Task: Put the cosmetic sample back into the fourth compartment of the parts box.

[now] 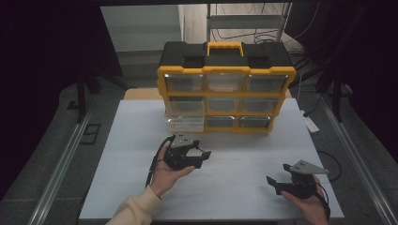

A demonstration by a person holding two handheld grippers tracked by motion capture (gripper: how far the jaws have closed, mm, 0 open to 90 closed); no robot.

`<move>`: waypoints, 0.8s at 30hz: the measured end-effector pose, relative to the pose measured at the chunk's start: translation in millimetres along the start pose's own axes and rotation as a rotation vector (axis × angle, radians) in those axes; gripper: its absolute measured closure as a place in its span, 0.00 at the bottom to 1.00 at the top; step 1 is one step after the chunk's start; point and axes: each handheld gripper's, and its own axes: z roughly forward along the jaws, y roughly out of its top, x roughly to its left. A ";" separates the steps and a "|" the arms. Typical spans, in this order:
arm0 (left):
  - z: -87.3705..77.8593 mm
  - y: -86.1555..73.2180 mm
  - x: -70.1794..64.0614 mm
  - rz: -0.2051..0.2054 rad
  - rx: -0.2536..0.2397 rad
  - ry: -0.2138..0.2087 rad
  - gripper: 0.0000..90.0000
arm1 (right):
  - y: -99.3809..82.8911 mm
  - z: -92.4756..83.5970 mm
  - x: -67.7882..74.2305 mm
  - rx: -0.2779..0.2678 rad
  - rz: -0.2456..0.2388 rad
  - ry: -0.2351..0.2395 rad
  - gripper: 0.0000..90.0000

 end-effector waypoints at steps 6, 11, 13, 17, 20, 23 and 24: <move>-6.2 4.2 2.6 0.007 -0.025 -0.001 0.44 | 0.0 0.2 0.0 0.002 -0.003 -0.003 0.18; -12.6 8.9 6.7 0.008 -0.046 0.002 0.44 | 0.1 0.3 0.2 0.002 -0.001 -0.003 0.18; -13.6 9.8 7.1 0.007 -0.052 0.002 0.44 | 0.0 0.3 0.2 0.003 0.001 -0.003 0.18; -17.5 13.8 8.8 0.006 -0.069 0.005 0.44 | 0.1 0.4 0.1 0.001 -0.001 -0.005 0.18; -19.2 16.1 9.0 0.009 -0.078 0.014 0.44 | 0.3 -0.1 0.3 -0.001 -0.001 -0.007 0.18; -20.2 17.4 9.8 0.011 -0.081 0.017 0.44 | 0.3 -0.3 0.4 -0.002 0.000 -0.007 0.18; -20.5 18.0 10.2 0.011 -0.083 0.019 0.44 | 0.2 -0.2 0.2 -0.001 0.000 -0.007 0.18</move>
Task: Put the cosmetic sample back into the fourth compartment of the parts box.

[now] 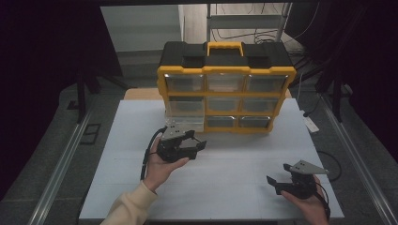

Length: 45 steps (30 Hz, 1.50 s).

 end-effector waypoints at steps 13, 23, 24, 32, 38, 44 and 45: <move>-7.0 6.4 3.1 -0.003 -0.029 0.005 0.44 | 0.1 -0.1 0.2 0.001 -0.002 0.000 0.18; -16.0 12.4 2.9 0.007 -0.056 0.011 0.44 | 0.1 0.0 0.1 -0.002 -0.001 0.003 0.18; -17.0 13.2 3.0 0.006 -0.059 0.011 0.44 | 0.0 0.1 0.1 -0.002 -0.002 0.002 0.18; -25.5 18.1 6.6 0.004 -0.082 0.015 0.44 | 0.0 0.0 0.0 -0.001 -0.003 0.003 0.18; -31.3 21.0 9.6 0.003 -0.095 0.017 0.44 | -0.1 0.1 0.1 0.000 -0.002 0.002 0.18; -34.3 23.5 10.6 -0.004 -0.105 0.022 0.44 | 0.0 -0.2 0.1 -0.004 -0.002 0.005 0.18; -35.0 24.1 10.5 -0.001 -0.107 0.024 0.44 | 0.1 -0.6 0.5 -0.005 -0.001 0.006 0.18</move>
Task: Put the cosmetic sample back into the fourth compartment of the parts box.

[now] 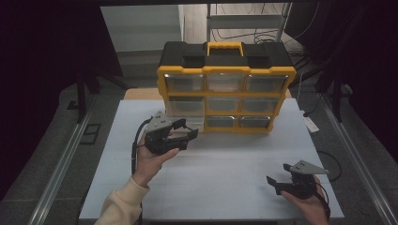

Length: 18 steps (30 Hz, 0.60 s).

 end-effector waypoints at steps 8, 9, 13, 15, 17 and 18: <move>-5.3 11.6 3.1 0.003 -0.037 0.014 0.44 | -0.2 -1.6 -0.4 -0.004 0.000 -0.004 0.18; -5.5 13.4 3.9 0.003 -0.038 0.017 0.44 | -0.2 -1.7 -0.6 -0.006 -0.001 -0.006 0.18; -5.5 20.0 7.3 0.007 -0.044 0.029 0.44 | -0.1 -1.6 0.1 -0.005 -0.002 -0.004 0.18; -4.8 23.8 9.4 0.010 -0.045 0.037 0.44 | -0.1 -1.2 0.1 -0.006 -0.003 0.000 0.18; -3.9 26.7 11.7 0.006 -0.045 0.044 0.44 | -0.2 -1.3 0.1 -0.004 -0.003 -0.004 0.18; -3.1 28.3 13.3 0.005 -0.045 0.049 0.44 | -0.2 -1.4 0.1 -0.004 -0.001 -0.004 0.18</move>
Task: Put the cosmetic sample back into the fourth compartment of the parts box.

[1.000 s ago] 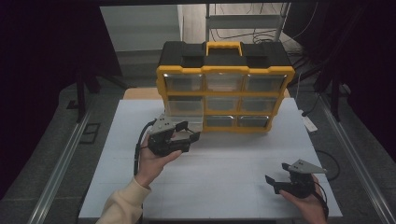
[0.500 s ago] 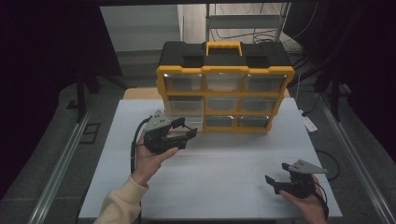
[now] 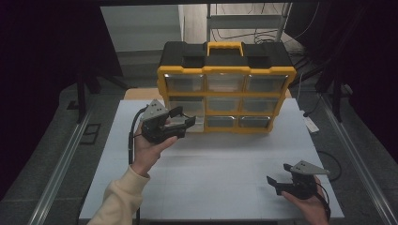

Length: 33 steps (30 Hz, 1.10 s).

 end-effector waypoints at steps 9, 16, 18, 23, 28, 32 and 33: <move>19.0 4.1 20.2 -0.031 0.044 0.060 0.44 | -0.2 0.1 -0.2 0.002 0.002 0.000 0.18; 30.5 6.0 24.9 -0.037 0.065 0.076 0.44 | -0.5 0.6 -0.8 0.001 0.001 -0.001 0.18; 33.9 6.4 25.8 -0.036 0.072 0.086 0.44 | -0.4 0.4 -0.4 0.001 0.001 0.001 0.18; 35.4 5.6 27.4 -0.036 0.080 0.089 0.44 | -0.5 0.6 -0.6 0.001 0.001 0.001 0.18; 36.1 5.1 28.3 -0.038 0.084 0.091 0.44 | -0.6 1.0 -0.3 0.002 0.002 0.006 0.18; 37.0 4.9 27.4 -0.035 0.081 0.088 0.43 | -0.6 1.2 -0.1 0.003 0.002 0.007 0.18; 36.9 4.8 26.9 -0.032 0.078 0.083 0.40 | -0.6 1.2 -0.1 0.003 0.002 0.007 0.18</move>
